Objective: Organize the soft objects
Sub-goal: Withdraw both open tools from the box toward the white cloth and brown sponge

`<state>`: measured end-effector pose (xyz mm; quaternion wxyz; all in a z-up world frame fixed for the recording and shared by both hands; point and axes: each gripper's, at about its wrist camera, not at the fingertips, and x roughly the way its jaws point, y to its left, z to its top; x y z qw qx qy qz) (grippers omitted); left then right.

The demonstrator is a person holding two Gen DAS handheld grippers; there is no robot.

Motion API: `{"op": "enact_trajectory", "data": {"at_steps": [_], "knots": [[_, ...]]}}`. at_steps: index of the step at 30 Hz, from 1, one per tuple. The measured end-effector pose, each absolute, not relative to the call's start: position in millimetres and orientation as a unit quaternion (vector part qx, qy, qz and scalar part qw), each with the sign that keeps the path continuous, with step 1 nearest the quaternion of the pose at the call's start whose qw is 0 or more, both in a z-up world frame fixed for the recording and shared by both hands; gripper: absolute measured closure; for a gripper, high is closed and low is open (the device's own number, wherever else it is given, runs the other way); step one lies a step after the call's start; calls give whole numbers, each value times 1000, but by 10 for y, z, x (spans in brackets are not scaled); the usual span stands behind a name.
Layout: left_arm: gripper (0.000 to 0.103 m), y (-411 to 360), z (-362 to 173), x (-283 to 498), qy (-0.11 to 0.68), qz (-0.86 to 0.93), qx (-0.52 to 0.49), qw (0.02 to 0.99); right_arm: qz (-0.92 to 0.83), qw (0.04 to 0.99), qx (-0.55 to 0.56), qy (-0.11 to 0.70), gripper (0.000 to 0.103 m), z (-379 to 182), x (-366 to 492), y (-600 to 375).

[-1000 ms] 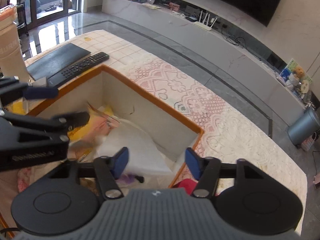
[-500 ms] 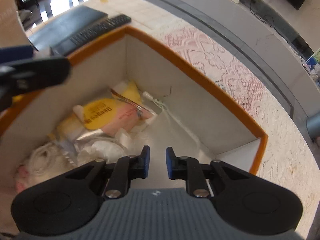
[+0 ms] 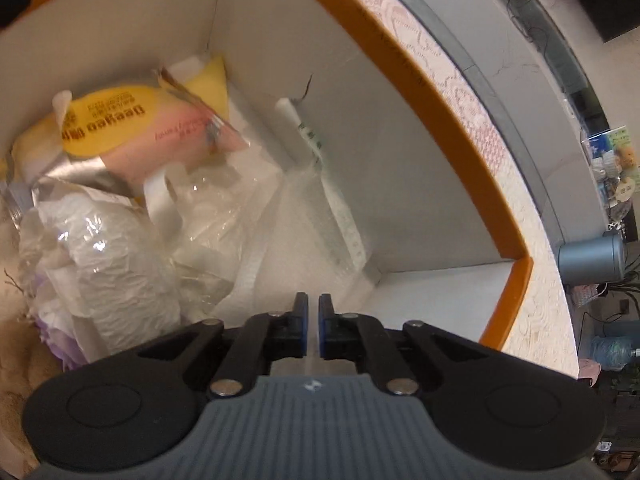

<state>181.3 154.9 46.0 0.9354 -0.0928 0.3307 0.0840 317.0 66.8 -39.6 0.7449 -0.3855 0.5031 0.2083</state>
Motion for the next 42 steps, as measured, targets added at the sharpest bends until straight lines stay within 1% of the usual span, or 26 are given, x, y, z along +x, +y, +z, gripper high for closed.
{"op": "enact_trajectory", "data": {"at_steps": [1, 4, 6, 7, 9, 10, 11, 13, 14, 15, 19, 20, 21, 24, 26, 33, 37, 40, 42], "knots": [[16, 1555, 460, 1813, 331, 86, -93, 935, 209, 750, -377, 503, 100, -361, 3170, 654], [16, 1567, 463, 1813, 331, 86, -91, 935, 217, 764, -360, 490, 89, -236, 3105, 625], [16, 1559, 470, 1809, 330, 86, -91, 936, 228, 768, -355, 482, 79, -159, 3021, 620], [16, 1556, 474, 1806, 329, 84, -91, 936, 233, 770, -351, 479, 78, -121, 2970, 596], [16, 1538, 501, 1795, 326, 78, -92, 938, 239, 780, -341, 467, 70, -32, 2892, 580], [16, 1526, 522, 1790, 323, 76, -92, 939, 240, 787, -336, 458, 68, 26, 2843, 600], [16, 1514, 545, 1780, 320, 75, -92, 940, 243, 794, -330, 449, 63, 83, 2802, 587], [16, 1493, 607, 1750, 310, 75, -90, 943, 246, 809, -318, 428, 51, 218, 2727, 567], [16, 1482, 643, 1733, 304, 75, -90, 945, 249, 816, -313, 418, 36, 291, 2681, 550], [16, 1473, 683, 1712, 298, 75, -90, 947, 253, 820, -308, 411, 26, 365, 2635, 531], [16, 1404, 885, 1609, 279, 76, -86, 953, 264, 830, -304, 386, 22, 670, 2517, 468], [16, 1380, 956, 1570, 269, 75, -84, 956, 264, 836, -299, 376, 18, 754, 2472, 430], [16, 1353, 1026, 1523, 258, 71, -82, 960, 260, 846, -286, 367, 17, 841, 2435, 370], [16, 1267, 1192, 1371, 232, 47, -90, 967, 249, 873, -227, 353, 16, 1104, 2334, 118], [16, 1202, 1268, 1296, 221, 18, -94, 971, 236, 884, -205, 348, 14, 1257, 2313, -82], [16, 805, 1392, 1158, 207, -56, -77, 974, 173, 910, -199, 319, 12, 1682, 2214, -720], [16, 602, 1368, 1150, 222, -133, -82, 963, 152, 930, -142, 304, 9, 1813, 2174, -1225], [16, 429, 1334, 1148, 225, -138, -75, 962, 135, 943, -91, 292, 8, 1819, 2101, -1657], [16, 310, 1303, 1156, 230, -140, -75, 960, 124, 951, -51, 277, 6, 1749, 2055, -1953]]}}
